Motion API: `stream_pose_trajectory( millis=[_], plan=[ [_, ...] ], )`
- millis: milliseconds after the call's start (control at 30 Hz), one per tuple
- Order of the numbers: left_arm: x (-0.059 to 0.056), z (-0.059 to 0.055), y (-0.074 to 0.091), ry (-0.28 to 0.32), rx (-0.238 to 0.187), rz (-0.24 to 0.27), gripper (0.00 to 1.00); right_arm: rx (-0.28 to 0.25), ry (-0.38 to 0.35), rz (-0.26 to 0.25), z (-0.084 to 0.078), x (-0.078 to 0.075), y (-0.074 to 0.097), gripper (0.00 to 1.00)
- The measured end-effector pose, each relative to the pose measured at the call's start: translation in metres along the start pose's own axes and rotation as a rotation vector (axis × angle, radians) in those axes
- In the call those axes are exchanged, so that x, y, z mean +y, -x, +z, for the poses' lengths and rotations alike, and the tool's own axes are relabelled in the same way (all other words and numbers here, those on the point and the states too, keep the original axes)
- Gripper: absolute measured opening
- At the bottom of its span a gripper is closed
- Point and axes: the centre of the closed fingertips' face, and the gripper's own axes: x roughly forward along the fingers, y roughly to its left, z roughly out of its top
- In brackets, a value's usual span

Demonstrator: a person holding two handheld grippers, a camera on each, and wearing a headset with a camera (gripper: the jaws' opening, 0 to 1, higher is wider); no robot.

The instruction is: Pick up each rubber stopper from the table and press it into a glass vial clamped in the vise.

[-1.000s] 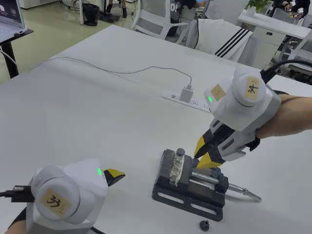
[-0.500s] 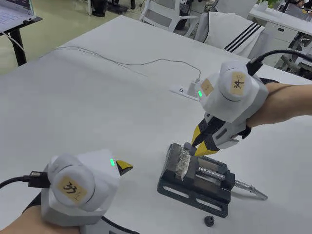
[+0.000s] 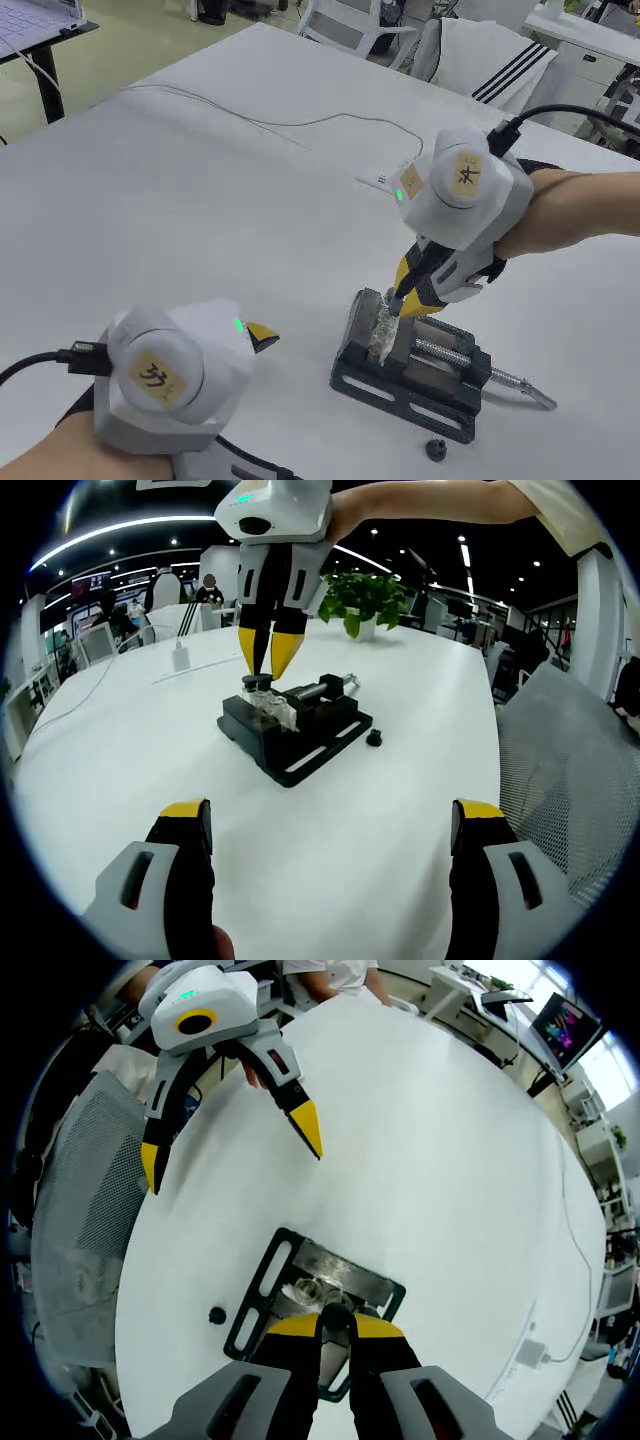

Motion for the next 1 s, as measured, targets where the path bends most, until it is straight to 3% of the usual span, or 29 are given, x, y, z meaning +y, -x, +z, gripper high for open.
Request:
stream_pose_trajectory(
  millis=[1000],
  plan=[
    [-0.0056,-0.0069,-0.0019,0.019,0.009,-0.014,0.98,0.0,-0.021,0.011,-0.0009,0.0002,-0.0038,0.05]
  ],
)
